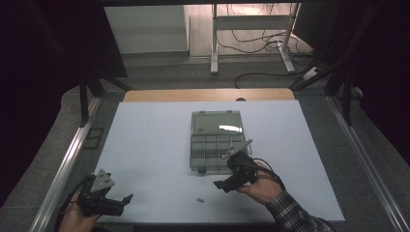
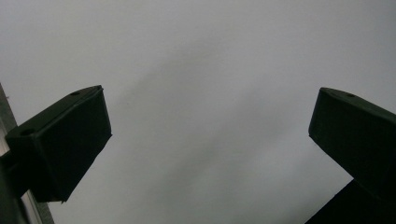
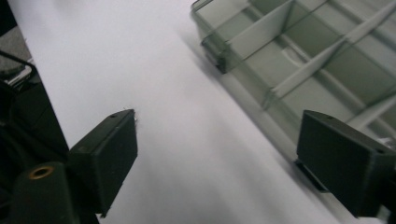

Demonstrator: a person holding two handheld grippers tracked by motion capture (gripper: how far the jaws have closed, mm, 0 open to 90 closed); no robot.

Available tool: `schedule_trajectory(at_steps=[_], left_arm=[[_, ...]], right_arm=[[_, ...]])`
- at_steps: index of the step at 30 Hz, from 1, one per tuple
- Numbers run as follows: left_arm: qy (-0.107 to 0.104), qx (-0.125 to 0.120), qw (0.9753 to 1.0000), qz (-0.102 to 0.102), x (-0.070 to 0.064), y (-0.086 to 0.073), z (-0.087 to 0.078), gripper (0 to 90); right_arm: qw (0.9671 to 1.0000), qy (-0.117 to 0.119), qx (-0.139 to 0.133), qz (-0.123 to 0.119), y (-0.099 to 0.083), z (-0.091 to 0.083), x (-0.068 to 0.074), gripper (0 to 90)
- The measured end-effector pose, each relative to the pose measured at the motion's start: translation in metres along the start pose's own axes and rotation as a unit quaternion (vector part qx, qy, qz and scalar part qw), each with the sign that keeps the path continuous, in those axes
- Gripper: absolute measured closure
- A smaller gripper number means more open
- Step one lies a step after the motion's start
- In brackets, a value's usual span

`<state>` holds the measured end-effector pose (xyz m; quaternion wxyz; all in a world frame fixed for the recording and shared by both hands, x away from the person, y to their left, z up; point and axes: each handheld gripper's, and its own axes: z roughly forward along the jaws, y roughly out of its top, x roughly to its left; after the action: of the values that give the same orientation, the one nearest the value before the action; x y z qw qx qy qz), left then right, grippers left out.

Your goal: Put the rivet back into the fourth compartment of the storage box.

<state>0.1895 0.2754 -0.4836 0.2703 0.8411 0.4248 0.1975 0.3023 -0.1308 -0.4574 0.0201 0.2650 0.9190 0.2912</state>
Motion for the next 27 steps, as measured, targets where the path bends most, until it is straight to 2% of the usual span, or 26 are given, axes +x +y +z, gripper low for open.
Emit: schedule_trajectory(at_steps=[2,4,8,12,13,16,17,19,24,25,26,27], left_arm=[[0.000,0.000,1.0000,0.000,0.000,0.000,0.000,0.0],[0.000,0.000,1.0000,0.000,0.000,0.000,0.000,0.0],[0.000,0.000,1.0000,0.001,0.000,0.000,0.000,0.0],[0.000,0.000,1.0000,0.000,0.000,0.000,0.000,0.0],[0.000,0.000,1.0000,0.001,0.000,0.000,0.000,0.0],[0.000,0.001,1.0000,0.002,0.000,0.000,0.000,0.0],[0.000,0.001,1.0000,0.002,0.000,0.000,0.000,0.0],[0.000,0.001,1.0000,0.002,0.000,0.000,0.000,0.0],[-0.001,0.001,1.0000,0.003,-0.001,0.000,0.000,0.0],[-0.001,0.002,1.0000,0.004,-0.001,0.000,0.000,0.0],[-0.001,0.002,1.0000,0.004,-0.001,0.000,0.000,0.0],[-0.002,0.002,1.0000,0.004,-0.001,0.000,0.000,0.0]], right_arm=[[1.0000,0.001,0.002,-0.003,0.000,0.001,0.002,8.5],[0.9998,0.014,0.012,-0.004,0.000,0.005,0.008,4.6],[0.9993,0.021,0.029,-0.007,0.000,0.012,0.015,5.8],[0.9986,0.014,0.045,-0.026,0.000,0.018,0.021,12.6],[0.9980,0.014,0.052,-0.033,0.000,0.022,0.025,19.1],[0.9973,0.018,0.057,-0.042,0.001,0.025,0.028,23.1],[0.9964,0.018,0.062,-0.055,0.001,0.028,0.032,26.4],[0.9959,0.020,0.065,-0.060,0.002,0.030,0.034,28.0],[0.9927,0.026,0.075,-0.090,0.003,0.039,0.045,35.6],[0.9913,0.027,0.077,-0.103,0.004,0.043,0.049,40.3],[0.9913,0.027,0.077,-0.103,0.004,0.043,0.049,40.3],[0.9901,0.029,0.080,-0.112,0.004,0.047,0.053,46.0]])
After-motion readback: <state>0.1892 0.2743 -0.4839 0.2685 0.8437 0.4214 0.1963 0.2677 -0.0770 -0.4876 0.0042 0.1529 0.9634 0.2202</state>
